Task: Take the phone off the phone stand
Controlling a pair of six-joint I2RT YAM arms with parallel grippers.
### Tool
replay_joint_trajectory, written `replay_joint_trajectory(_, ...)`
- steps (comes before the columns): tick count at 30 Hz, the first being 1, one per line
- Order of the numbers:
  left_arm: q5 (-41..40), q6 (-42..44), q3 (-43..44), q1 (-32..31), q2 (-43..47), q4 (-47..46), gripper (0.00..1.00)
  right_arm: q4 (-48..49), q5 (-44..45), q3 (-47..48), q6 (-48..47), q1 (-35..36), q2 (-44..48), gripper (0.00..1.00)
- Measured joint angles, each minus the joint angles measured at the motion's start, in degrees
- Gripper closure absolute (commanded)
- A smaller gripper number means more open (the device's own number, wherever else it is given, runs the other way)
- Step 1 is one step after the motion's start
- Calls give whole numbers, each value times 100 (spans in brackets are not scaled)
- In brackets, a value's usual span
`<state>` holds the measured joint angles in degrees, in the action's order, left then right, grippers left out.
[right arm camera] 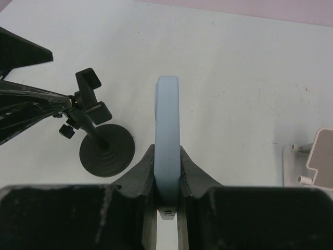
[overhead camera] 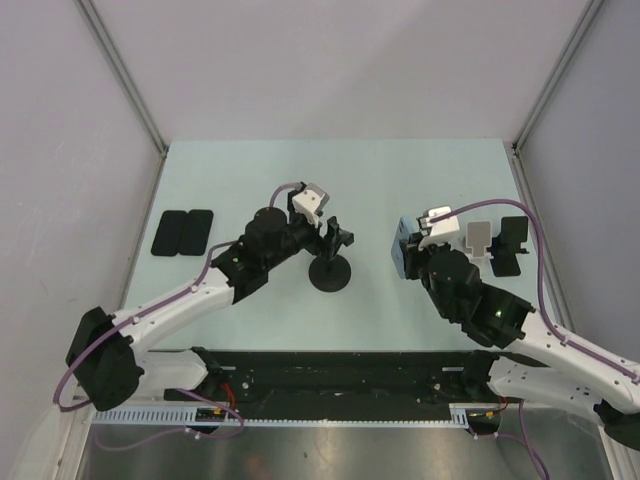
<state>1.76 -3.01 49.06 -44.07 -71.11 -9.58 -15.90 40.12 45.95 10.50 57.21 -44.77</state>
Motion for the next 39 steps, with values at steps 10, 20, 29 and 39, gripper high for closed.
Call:
replay_joint_trajectory(10,-98,46,-203,0,1075,-42,0,-9,-52,0,2,17,131,100)
replay_joint_trajectory(20,-721,149,-334,0,2343,369,0,0,-247,4,52,68,243,100)
replay_joint_trajectory(29,-673,72,-741,0,3213,544,0,42,-413,435,455,328,-114,100)
replay_joint_trajectory(39,-476,-363,-732,-890,2551,492,0,372,-555,1003,896,535,-1054,100)
